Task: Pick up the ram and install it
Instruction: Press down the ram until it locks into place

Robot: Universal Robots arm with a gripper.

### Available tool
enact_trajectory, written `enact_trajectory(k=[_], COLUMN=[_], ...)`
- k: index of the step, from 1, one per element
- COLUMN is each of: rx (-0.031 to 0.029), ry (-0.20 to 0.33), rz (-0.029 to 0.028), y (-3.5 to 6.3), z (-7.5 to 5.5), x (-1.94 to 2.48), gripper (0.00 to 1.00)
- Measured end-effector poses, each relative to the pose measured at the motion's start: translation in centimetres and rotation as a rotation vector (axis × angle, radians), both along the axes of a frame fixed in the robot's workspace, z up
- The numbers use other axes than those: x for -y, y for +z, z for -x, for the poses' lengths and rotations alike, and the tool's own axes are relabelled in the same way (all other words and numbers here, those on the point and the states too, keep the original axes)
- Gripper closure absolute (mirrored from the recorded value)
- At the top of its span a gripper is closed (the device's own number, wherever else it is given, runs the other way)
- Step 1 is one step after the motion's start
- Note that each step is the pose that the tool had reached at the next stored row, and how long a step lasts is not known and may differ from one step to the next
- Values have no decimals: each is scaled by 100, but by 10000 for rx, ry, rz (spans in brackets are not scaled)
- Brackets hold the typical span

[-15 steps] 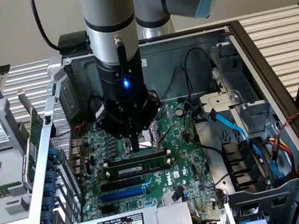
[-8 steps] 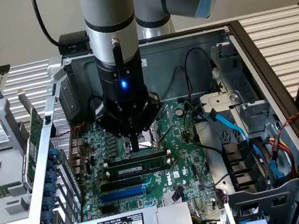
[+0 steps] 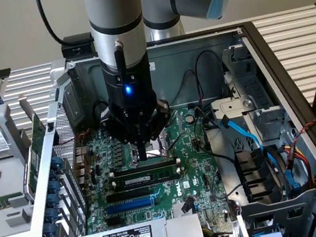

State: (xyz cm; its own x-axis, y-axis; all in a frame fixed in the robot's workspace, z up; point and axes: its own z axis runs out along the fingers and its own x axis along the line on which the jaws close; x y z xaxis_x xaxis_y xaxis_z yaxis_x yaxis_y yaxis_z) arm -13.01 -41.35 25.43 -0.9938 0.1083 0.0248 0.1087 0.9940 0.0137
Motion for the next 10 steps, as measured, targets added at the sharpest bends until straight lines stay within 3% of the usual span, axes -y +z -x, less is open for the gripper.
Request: enact_trajectory(k=[3, 10], rx=[0, 0], ry=[-117, -120], rz=[-48, -49], y=[0, 0], z=[0, 0], x=[1, 0], gripper=[90, 90])
